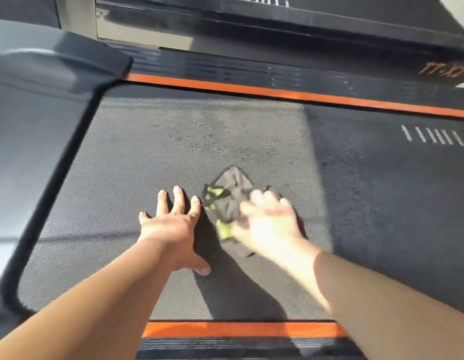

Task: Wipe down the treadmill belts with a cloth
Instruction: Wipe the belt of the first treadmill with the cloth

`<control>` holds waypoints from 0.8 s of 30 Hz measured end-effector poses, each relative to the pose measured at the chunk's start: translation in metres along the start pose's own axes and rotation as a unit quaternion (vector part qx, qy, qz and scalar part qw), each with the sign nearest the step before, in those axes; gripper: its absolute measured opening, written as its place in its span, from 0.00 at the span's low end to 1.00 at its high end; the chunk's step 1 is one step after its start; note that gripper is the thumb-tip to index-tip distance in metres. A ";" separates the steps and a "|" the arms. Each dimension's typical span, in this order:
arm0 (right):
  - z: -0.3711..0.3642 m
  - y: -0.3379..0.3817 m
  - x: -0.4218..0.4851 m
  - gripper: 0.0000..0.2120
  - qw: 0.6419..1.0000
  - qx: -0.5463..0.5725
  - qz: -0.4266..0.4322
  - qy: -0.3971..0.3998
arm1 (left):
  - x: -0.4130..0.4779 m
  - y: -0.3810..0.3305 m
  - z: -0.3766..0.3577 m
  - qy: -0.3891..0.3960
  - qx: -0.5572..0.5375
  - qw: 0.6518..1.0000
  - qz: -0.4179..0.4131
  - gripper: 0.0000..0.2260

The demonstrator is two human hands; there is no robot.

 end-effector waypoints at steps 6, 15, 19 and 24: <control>0.002 -0.109 0.033 0.18 0.971 -0.075 -0.225 0.000 | 0.000 0.000 0.000 0.004 0.009 1.000 -0.007 0.70; -0.002 -0.007 -0.008 0.23 0.997 0.027 -0.069 -0.016 | 0.001 -0.001 0.000 0.006 0.017 1.000 -0.007 0.70; -0.006 -0.080 0.038 0.21 0.989 -0.028 -0.147 -0.014 | -0.002 0.000 0.000 0.004 0.014 1.000 -0.005 0.70; -0.017 -0.093 0.050 0.17 0.973 -0.037 -0.222 -0.051 | 0.001 0.000 -0.001 0.009 0.013 1.000 -0.010 0.71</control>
Point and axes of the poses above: each hand's wrist, its own x-axis towards the middle knuckle, its own z-axis out of the back of the hand, y = z × x, the point moved 2 cm from there along x, towards the middle knuckle, and after that the axes turned 11 degrees about -y, right-handed, at the moved point
